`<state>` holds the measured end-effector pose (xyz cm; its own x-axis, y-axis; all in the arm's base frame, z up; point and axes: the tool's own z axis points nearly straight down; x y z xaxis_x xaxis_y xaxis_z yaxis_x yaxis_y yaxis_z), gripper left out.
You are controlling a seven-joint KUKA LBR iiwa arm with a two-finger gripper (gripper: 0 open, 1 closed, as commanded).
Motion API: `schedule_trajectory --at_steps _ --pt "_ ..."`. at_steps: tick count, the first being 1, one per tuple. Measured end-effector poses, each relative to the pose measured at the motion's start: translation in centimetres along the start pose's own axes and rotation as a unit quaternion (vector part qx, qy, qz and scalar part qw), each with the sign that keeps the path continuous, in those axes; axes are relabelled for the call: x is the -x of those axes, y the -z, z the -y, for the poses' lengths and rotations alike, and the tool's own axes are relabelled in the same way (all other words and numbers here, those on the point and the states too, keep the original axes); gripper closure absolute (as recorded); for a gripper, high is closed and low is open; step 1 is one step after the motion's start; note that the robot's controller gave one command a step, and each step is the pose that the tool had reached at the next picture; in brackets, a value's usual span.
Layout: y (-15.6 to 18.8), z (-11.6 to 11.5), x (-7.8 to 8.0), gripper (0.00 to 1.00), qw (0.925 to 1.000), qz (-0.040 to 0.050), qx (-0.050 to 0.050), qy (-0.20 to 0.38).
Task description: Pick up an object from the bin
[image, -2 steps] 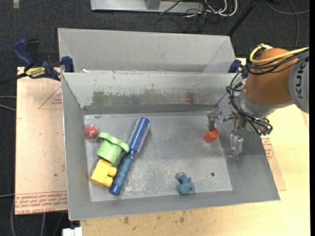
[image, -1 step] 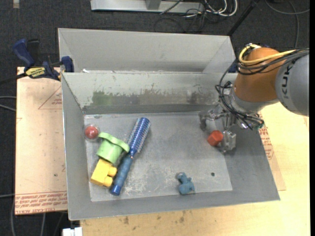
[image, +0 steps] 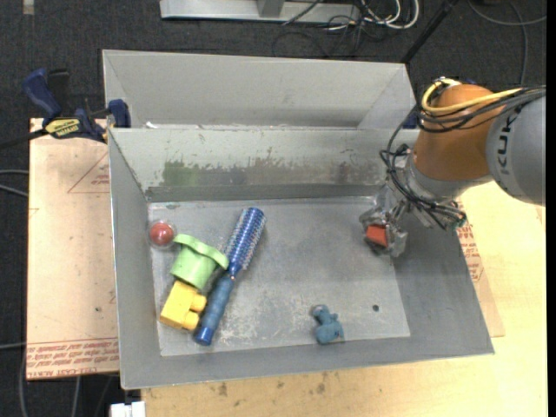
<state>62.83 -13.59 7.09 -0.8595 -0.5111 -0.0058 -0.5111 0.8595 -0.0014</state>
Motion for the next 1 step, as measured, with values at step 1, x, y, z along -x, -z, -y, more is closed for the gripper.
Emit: schedule_trajectory --at_steps 1 --pt "21.09 -0.61 1.70 1.00 0.9993 0.0027 -0.003 -0.036"
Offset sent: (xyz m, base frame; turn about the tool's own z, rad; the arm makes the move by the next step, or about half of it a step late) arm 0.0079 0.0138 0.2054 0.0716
